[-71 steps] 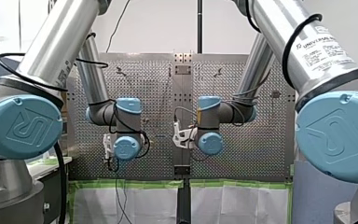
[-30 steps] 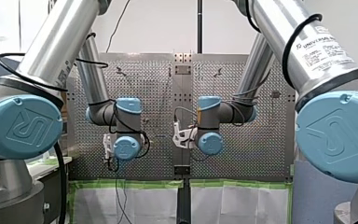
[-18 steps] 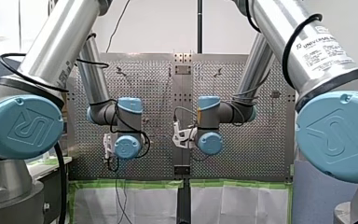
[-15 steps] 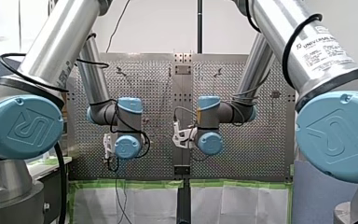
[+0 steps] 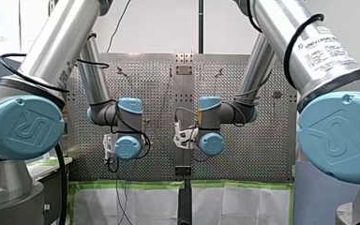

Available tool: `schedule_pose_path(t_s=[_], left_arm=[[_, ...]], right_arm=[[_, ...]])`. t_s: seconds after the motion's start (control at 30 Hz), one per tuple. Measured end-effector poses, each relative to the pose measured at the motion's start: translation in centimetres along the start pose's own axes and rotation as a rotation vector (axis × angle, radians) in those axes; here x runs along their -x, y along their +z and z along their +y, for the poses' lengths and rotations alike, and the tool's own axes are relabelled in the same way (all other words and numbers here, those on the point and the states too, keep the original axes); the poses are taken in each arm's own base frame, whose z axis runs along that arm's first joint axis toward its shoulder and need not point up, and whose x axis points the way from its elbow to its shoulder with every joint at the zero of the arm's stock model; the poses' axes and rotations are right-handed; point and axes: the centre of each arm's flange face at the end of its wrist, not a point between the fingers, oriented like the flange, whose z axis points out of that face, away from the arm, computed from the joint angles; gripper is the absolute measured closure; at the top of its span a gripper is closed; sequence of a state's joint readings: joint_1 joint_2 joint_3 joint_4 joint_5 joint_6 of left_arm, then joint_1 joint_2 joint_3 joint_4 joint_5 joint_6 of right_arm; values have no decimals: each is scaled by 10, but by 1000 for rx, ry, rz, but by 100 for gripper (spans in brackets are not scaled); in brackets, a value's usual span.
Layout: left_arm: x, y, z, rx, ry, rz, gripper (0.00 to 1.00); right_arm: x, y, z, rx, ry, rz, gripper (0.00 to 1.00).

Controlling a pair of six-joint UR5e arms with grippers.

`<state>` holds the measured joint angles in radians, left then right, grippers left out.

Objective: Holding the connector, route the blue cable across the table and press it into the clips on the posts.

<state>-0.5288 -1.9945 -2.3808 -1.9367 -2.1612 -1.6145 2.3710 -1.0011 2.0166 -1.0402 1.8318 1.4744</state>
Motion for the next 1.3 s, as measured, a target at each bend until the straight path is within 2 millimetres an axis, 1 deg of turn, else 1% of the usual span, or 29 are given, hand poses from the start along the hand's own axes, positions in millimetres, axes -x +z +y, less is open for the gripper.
schedule_pose_path(t_s=[0.17, 0.27, 0.57, 0.8, 0.9, 0.93, 1.03, 1.3], left_arm=[[-4, 1, 14, 41, 49, 41, 100], [-6, 1, 17, 48, 63, 58, 100], [-7, 0, 19, 51, 70, 68, 100], [-6, 0, 19, 51, 71, 68, 100], [-3, -2, 16, 34, 77, 69, 100], [-2, -3, 15, 27, 77, 69, 100], [4, -4, 14, 19, 67, 70, 100], [26, -2, 25, 94, 16, 64, 100]], right_arm=[[12, -9, -2, 7, -32, -43, 100], [17, -12, 0, 22, -60, -71, 100], [25, -22, 7, 70, -103, -153, 100], [31, -30, 9, 66, -127, -223, 100], [33, -33, 10, 62, -135, -250, 100], [31, -33, 9, 59, -136, -254, 100], [19, -26, 7, 52, -120, -245, 100], [-28, -5, 0, 13, -22, -154, 100]])
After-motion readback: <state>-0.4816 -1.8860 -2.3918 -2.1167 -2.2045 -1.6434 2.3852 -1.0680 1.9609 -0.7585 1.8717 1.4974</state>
